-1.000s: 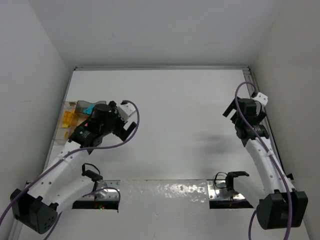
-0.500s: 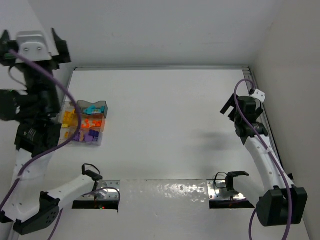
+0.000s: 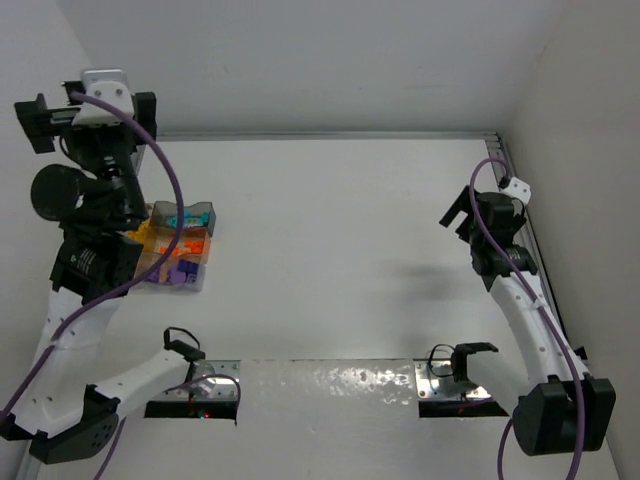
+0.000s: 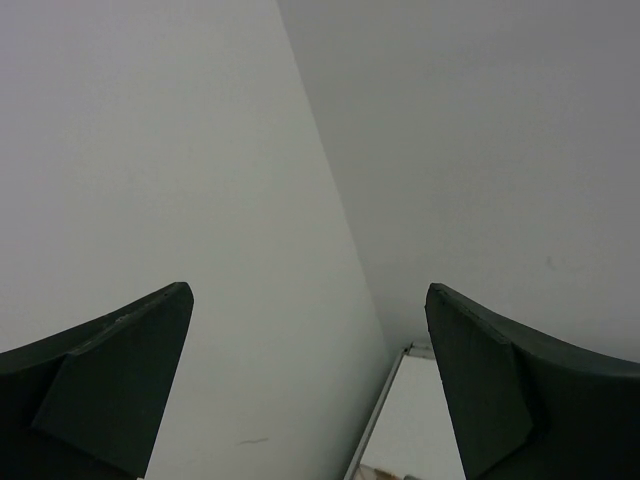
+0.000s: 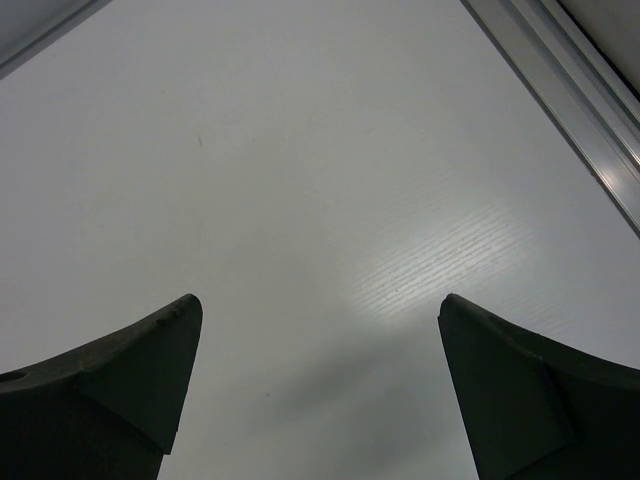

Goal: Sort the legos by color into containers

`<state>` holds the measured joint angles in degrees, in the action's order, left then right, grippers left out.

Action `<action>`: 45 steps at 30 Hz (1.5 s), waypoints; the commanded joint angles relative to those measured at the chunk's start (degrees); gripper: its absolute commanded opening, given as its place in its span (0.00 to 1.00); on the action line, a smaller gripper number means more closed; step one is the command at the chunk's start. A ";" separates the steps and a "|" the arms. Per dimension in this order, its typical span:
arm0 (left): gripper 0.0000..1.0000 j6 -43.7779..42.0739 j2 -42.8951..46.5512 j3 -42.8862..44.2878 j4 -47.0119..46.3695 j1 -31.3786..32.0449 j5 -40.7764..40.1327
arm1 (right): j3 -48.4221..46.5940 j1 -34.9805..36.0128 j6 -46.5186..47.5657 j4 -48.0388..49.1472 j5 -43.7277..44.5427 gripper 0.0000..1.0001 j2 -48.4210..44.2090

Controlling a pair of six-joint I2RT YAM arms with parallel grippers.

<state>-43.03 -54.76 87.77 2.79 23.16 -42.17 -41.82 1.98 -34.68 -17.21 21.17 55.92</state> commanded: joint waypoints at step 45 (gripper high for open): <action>1.00 19.83 -11.15 13.22 28.77 -44.78 3.85 | 1.74 0.04 2.33 8.77 -3.15 0.99 2.70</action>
<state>-20.93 -66.00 98.83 34.70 -21.32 -37.08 -40.51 1.98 -32.88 -11.53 18.79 59.00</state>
